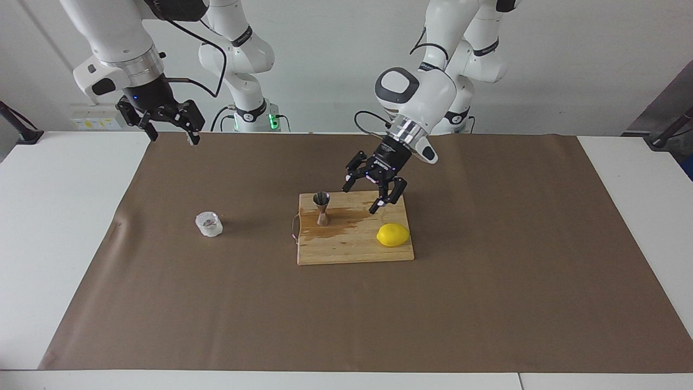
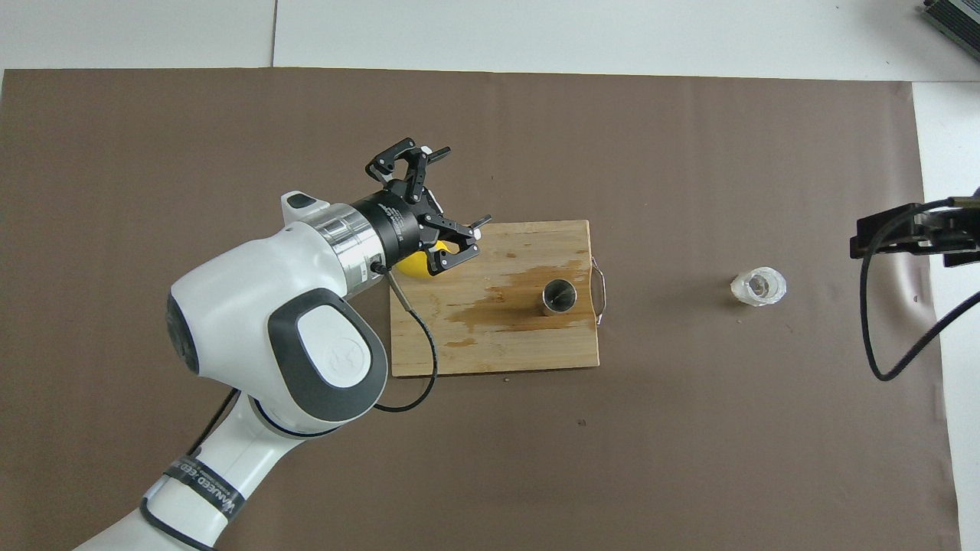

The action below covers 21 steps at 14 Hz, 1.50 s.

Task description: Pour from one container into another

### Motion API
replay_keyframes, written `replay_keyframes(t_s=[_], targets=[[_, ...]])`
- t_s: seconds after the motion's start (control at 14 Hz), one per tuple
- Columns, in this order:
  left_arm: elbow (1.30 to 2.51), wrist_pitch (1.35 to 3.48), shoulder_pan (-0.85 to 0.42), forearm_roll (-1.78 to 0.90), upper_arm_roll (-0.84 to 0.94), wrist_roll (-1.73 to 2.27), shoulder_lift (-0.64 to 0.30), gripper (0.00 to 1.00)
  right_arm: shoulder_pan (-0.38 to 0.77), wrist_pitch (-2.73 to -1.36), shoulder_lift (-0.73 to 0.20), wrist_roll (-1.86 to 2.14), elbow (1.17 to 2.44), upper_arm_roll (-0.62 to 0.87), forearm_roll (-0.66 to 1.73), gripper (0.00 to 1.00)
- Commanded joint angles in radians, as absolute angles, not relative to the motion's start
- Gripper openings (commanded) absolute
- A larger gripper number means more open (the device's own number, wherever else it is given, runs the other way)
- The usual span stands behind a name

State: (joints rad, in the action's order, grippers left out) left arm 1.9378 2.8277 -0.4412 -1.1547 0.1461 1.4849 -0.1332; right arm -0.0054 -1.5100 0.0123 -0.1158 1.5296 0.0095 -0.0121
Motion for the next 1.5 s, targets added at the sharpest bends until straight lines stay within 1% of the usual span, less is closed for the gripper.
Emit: replay_keyframes(t_s=[0.0,0.21,0.36,0.57,0.86,1.07,1.29,1.43], targets=[[1.910,2.636,-0.332,-0.929,0.153,1.473,-0.103,1.00,-0.015,-1.493,0.017,-0.095,1.523,0.015,-0.002,1.00],[1.856,2.533,-0.281,-0.671,0.153,1.465,-0.118,1.00,-0.015,-1.493,0.017,-0.095,1.523,0.015,-0.002,1.00],[1.856,2.499,-0.278,-0.510,0.153,1.418,-0.118,1.00,-0.015,-1.491,0.017,-0.095,1.523,0.015,-0.002,1.00],[1.856,2.453,-0.265,-0.289,0.153,1.178,-0.117,1.00,-0.015,-1.493,0.017,-0.095,1.523,0.015,-0.002,1.00],[1.853,2.341,-0.229,-0.106,0.147,0.779,-0.107,1.00,-0.015,-1.493,0.017,-0.095,1.523,0.015,-0.002,1.00],[1.827,2.171,-0.213,-0.015,0.129,0.499,-0.091,1.00,-0.015,-1.493,0.017,-0.095,1.523,0.015,-0.002,1.00],[1.816,2.010,-0.212,0.056,0.107,0.395,-0.049,1.00,-0.015,-1.493,0.017,-0.095,1.523,0.015,-0.002,1.00],[1.819,1.925,-0.183,0.087,0.100,0.219,-0.017,1.00,-0.015,-1.493,0.017,-0.095,1.523,0.015,-0.002,1.00]])
